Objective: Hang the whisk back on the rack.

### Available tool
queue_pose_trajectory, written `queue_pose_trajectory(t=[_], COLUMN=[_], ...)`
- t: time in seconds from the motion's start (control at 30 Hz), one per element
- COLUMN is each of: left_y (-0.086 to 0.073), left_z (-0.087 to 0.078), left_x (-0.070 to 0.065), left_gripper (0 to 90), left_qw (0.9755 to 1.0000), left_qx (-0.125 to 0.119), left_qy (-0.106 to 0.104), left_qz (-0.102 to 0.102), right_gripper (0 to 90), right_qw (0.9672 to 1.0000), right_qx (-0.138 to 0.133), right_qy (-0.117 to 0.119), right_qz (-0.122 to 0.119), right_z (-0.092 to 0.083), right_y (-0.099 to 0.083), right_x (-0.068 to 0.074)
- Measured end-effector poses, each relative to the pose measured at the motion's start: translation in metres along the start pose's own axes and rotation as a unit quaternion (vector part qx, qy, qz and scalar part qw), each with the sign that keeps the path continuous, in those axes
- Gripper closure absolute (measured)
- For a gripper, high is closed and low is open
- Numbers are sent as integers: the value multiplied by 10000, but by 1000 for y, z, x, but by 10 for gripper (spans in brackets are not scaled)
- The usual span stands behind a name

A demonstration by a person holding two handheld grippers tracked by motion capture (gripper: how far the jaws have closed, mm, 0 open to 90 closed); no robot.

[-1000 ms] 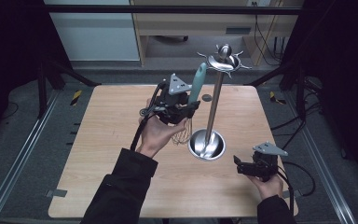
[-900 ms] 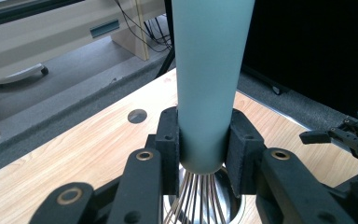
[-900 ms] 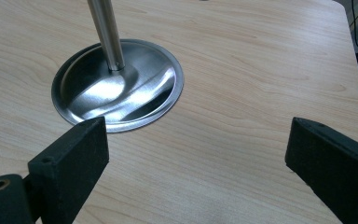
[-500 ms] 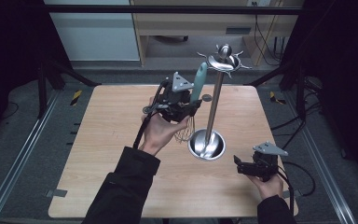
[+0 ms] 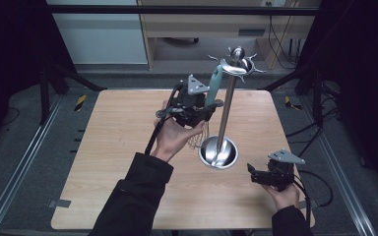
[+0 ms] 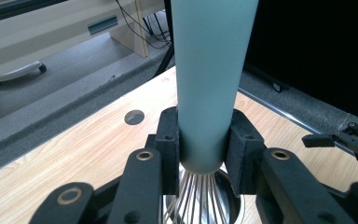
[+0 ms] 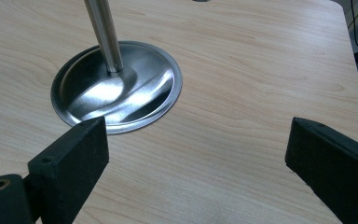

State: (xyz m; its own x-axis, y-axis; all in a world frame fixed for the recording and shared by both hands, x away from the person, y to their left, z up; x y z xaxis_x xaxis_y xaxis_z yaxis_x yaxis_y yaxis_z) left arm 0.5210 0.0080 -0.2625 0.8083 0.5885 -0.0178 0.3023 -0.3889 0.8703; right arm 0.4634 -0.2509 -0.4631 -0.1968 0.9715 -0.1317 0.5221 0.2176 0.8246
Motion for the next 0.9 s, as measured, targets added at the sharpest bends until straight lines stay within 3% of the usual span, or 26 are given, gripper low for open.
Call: queue_pose_trajectory(t=[0.4,0.9], left_y=[-2,-6], left_z=[7,17], left_x=[1,0], left_gripper=[689,684], left_qw=[10000,9990], left_qx=[-48,-426], left_qy=[22,113], left_qz=[-14,-14], right_gripper=[62,62], right_qw=[10000,10000], right_qx=[11,12], right_qy=[14,22], right_qz=[29,16], right_z=[0,0], right_y=[0,0], right_x=[0,0])
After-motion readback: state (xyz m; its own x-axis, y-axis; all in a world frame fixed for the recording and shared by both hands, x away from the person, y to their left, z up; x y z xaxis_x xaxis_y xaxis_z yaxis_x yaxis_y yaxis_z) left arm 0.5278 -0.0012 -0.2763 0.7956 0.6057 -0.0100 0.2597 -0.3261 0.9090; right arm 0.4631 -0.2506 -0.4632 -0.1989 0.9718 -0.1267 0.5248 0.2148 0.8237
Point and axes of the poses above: each handheld gripper's, and its own axes: z roughly forward along the jaws, y roughly out of its top, x roughly to its left, the point moved 3 cm from there along z, roughly forward along the jaws, and after that the axes turned 10 degrees about -y, right-handed, at the moved point
